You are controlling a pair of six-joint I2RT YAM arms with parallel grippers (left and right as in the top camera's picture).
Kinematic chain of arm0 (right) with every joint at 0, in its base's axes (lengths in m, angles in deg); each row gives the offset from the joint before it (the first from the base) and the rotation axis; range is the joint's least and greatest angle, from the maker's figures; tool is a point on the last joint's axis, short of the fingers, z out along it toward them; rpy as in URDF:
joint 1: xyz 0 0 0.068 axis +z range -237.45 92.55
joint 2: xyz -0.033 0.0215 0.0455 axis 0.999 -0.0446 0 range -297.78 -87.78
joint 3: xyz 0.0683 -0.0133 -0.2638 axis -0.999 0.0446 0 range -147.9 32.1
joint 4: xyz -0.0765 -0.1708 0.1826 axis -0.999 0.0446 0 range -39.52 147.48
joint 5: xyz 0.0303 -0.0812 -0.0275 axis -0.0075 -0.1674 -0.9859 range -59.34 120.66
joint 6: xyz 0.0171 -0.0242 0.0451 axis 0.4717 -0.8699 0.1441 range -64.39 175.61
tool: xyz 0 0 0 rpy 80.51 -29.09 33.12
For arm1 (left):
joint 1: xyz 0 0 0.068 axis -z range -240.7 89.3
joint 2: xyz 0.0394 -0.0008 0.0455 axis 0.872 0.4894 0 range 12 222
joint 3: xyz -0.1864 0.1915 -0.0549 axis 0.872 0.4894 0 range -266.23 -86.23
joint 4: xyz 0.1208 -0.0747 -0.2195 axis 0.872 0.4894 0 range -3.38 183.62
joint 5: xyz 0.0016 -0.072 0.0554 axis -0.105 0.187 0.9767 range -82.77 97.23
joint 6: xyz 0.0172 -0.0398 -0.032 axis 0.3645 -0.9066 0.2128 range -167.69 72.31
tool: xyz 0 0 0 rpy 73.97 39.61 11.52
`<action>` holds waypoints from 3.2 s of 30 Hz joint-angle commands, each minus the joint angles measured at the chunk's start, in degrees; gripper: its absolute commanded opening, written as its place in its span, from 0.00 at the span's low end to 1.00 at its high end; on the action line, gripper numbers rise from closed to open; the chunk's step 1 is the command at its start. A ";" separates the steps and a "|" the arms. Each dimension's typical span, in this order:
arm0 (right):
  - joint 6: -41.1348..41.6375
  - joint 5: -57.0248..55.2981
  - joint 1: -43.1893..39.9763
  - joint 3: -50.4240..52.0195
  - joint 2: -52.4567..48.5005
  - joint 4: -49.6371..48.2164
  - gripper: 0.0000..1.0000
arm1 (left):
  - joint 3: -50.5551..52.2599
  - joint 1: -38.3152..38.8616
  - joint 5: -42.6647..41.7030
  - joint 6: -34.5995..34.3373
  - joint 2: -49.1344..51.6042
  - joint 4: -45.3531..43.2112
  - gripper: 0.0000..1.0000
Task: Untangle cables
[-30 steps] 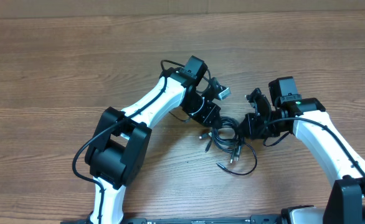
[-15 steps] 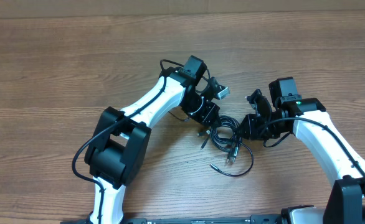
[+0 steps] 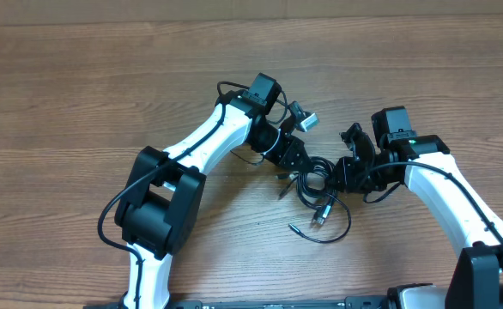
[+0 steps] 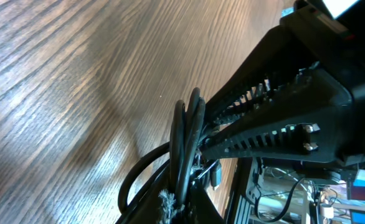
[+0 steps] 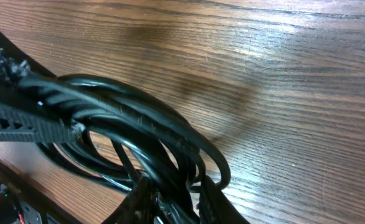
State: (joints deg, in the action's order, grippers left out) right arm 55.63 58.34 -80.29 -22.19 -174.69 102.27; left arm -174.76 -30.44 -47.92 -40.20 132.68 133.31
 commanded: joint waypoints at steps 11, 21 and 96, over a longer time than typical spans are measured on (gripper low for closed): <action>-0.09 0.85 0.02 -1.05 -0.09 0.02 0.04 | -1.25 -3.30 8.83 -2.40 0.57 1.73 0.04; 15.98 -21.16 0.02 -1.05 -0.07 -0.02 0.04 | -1.25 -3.30 15.17 -2.36 0.57 5.64 0.04; 13.31 -5.95 0.02 7.43 -0.11 -18.53 0.63 | -1.25 -6.23 -2.64 5.49 0.57 10.08 0.04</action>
State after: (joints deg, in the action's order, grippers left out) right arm 69.85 52.73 -80.22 -15.13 -174.74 83.87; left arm -174.89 -37.06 -41.21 -38.96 132.68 143.30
